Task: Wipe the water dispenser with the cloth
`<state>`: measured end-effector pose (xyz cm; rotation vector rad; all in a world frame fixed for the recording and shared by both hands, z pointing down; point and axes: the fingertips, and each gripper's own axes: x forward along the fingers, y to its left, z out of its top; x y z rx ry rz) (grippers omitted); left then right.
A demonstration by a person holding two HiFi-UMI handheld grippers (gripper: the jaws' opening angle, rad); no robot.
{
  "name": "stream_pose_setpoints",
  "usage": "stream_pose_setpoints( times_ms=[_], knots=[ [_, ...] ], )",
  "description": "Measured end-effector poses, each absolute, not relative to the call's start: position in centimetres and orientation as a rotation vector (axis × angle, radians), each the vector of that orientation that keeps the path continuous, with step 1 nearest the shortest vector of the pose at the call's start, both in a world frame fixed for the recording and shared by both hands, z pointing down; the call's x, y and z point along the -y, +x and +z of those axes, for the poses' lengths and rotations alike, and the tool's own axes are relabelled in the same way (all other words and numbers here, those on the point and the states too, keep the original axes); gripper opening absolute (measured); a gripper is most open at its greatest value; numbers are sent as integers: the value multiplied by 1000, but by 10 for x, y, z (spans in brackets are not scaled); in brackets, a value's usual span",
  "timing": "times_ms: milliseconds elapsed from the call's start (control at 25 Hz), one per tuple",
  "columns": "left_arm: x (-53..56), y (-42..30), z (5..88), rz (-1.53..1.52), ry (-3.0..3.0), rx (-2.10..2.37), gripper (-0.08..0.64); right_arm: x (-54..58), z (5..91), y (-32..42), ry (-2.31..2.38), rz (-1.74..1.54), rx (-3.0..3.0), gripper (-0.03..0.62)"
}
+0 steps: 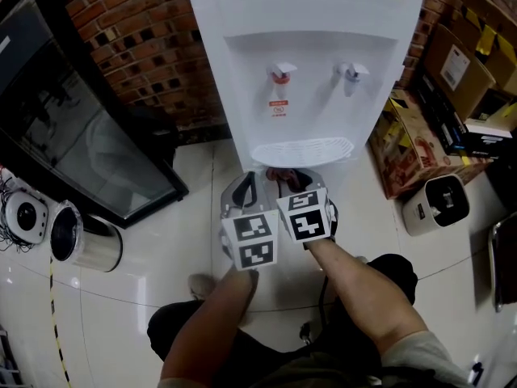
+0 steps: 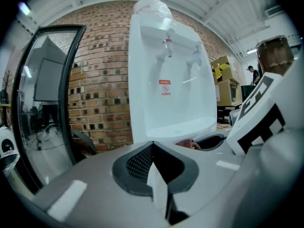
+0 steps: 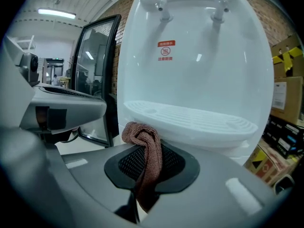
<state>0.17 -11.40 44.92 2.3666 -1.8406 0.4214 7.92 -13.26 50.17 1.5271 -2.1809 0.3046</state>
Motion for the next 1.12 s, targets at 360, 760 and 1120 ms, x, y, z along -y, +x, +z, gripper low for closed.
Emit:
stream_pose_setpoints(
  times_ms=[360,760,1120],
  knots=[
    [114,36,448,404,2419,1767,0,128,500,123,1577,314,2112,74],
    [104,99,446,398,2546,1615,0,125,492,185,1703,364,2046,74],
    [95,152,447,388,2637,1486,0,128,485,251,1899,473,1956,72]
  ],
)
